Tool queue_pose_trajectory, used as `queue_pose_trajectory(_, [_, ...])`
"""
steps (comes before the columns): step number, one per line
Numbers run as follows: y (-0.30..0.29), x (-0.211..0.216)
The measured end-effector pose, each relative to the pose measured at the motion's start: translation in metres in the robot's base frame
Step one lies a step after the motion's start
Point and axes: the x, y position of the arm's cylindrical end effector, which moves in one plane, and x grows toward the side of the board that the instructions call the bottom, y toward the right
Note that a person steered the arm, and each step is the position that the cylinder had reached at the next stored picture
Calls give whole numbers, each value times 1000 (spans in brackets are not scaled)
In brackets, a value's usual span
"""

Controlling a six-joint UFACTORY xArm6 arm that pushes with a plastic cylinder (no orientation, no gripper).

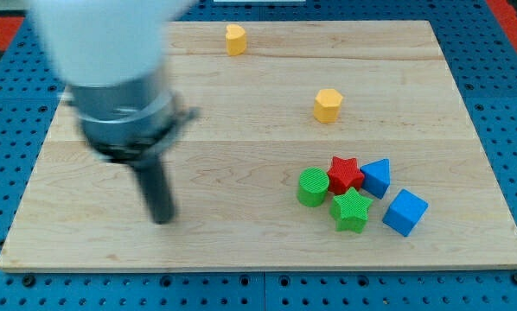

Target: Push red circle into yellow hexagon

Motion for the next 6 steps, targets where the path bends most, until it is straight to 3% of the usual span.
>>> queue_pose_trajectory(2, [-96,-116])
queue_pose_trajectory(3, [-106,-192])
queue_pose_trajectory(4, [-47,-220])
queue_pose_trajectory(6, [84,-227])
